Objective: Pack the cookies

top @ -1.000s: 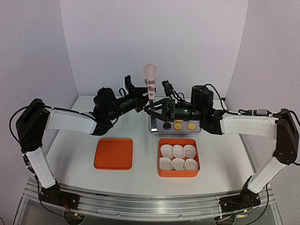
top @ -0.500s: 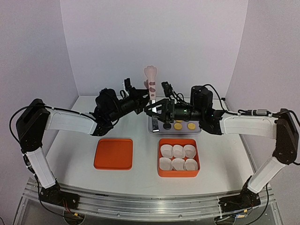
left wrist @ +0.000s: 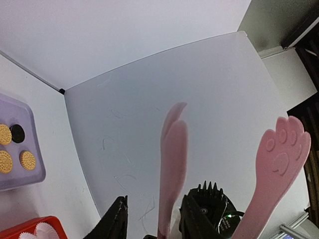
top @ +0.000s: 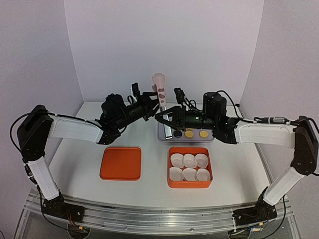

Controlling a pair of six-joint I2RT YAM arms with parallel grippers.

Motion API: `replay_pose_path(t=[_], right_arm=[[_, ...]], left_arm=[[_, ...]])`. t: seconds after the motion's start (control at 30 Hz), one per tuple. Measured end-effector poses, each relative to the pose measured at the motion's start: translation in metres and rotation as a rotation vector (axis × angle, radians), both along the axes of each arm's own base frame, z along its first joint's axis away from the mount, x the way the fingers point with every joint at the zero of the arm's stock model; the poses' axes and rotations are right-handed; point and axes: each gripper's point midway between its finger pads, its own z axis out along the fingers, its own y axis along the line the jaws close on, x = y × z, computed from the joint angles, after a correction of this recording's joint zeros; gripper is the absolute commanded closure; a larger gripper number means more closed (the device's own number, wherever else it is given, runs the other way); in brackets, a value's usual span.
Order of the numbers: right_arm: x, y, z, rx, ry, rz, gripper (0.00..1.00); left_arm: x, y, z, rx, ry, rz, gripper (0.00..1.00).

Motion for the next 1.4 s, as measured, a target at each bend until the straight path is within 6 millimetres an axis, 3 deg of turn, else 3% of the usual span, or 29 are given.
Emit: replay_pose_path(t=[0.17, 0.37, 0.5, 0.63, 0.77, 0.9, 1.17, 1.4], right_arm=[[0.000, -0.005, 0.003, -0.004, -0.012, -0.024, 0.64], [0.001, -0.021, 0.015, -0.037, -0.046, -0.096, 0.64], [0.007, -0.041, 0.014, -0.099, -0.037, -0.167, 0.64], [0.025, -0.070, 0.002, -0.199, 0.008, -0.253, 0.64], [0.047, -0.111, -0.015, -0.355, 0.103, -0.342, 0.63], [0.061, -0.158, -0.037, -0.544, 0.196, -0.417, 0.61], [0.036, -0.208, -0.110, -0.909, 0.381, -0.390, 0.57], [0.033, -0.237, -0.116, -1.059, 0.401, -0.403, 0.59]], left_arm=[[-0.002, -0.001, 0.000, 0.011, -0.014, -0.010, 0.41], [-0.008, -0.001, -0.010, 0.042, -0.022, -0.025, 0.02], [-0.014, 0.006, -0.021, 0.086, -0.015, -0.021, 0.00], [-0.021, 0.014, -0.019, 0.123, -0.029, -0.011, 0.00], [-0.023, 0.024, -0.014, 0.192, -0.051, 0.025, 0.00], [-0.019, 0.033, -0.023, 0.302, -0.045, 0.082, 0.00], [-0.008, 0.045, -0.052, 0.482, -0.015, 0.159, 0.00], [-0.005, 0.048, -0.060, 0.557, -0.008, 0.175, 0.00]])
